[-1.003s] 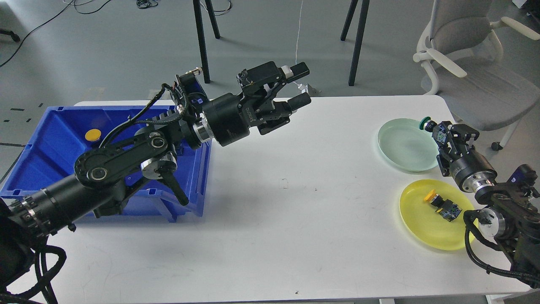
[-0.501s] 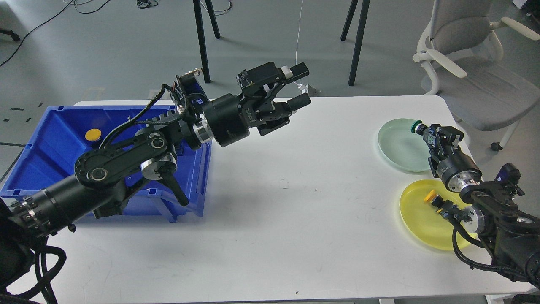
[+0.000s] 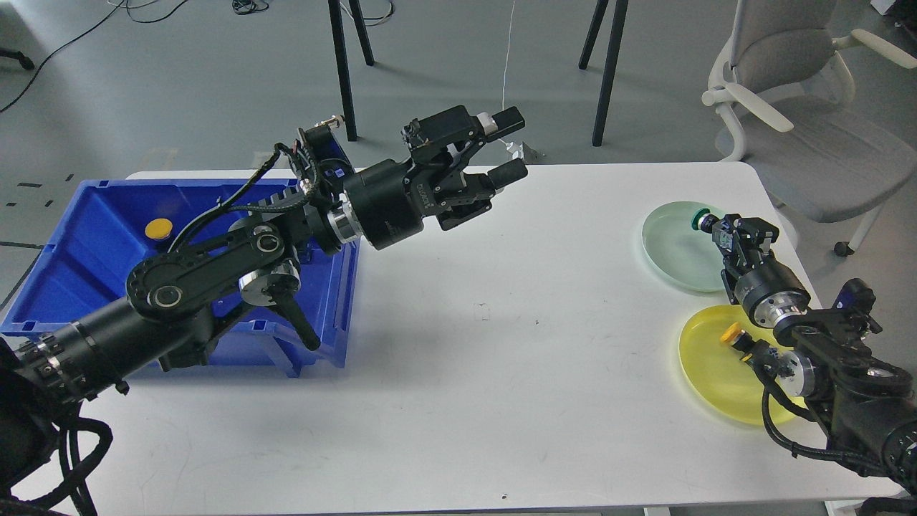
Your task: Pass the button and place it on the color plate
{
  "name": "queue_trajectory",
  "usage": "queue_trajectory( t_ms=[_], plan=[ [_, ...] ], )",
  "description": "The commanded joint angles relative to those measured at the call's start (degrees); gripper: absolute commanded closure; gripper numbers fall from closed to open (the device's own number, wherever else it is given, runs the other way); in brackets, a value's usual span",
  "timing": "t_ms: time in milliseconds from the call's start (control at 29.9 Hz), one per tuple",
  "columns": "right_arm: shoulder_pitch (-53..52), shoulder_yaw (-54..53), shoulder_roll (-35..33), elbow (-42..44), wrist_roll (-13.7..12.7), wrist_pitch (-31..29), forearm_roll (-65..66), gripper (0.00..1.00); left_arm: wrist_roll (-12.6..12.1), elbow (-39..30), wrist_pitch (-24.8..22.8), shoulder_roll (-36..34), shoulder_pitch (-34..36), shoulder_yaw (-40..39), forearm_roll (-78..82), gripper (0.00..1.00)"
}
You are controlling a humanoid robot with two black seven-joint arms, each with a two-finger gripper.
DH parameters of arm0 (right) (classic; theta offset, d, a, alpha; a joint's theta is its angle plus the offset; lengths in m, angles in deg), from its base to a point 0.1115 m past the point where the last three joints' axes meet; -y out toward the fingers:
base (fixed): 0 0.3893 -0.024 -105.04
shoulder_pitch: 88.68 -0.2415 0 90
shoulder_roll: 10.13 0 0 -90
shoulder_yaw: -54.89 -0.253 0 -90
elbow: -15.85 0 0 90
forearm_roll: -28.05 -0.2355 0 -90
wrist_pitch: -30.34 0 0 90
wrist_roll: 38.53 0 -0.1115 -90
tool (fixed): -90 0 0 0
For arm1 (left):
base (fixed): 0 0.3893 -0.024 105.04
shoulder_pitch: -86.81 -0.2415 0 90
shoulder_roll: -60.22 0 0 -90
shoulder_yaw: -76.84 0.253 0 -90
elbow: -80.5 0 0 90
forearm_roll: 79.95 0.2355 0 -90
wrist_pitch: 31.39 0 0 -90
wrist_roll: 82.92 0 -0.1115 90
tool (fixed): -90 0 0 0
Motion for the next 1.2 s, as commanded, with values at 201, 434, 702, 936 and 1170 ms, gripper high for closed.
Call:
queue_trajectory(
  t_ms=[201, 434, 702, 936, 1170],
  plan=[
    [0.0, -0.1, 0.0, -0.1, 0.0, 0.1, -0.2, 0.48, 0.0, 0.0, 0.0, 0.0, 0.0, 0.0, 0.0, 0.21],
    [0.0, -0.2, 0.0, -0.2, 0.0, 0.1, -0.4, 0.39, 0.0, 0.0, 0.0, 0.0, 0.0, 0.0, 0.0, 0.21],
    [-0.1, -1.4, -0.5, -7.2, 0.0, -0.1, -0.7, 0.33, 0.0, 0.0, 0.0, 0.0, 0.0, -0.2, -0.3, 0.2],
    [0.5, -12.7, -3.2, -25.0, 0.0, -0.4, -0.8, 0.27, 0.0, 4.3, 0.1, -2.4, 0.2, -2.4, -6.5, 0.16],
    [-0.2, -17.5, -2.4, -36.5, 0.0, -6.4, -0.8, 0.19, 0.0, 13.8, 0.0, -12.1, 0.3, -6.2, -7.7, 0.15]
  ],
)
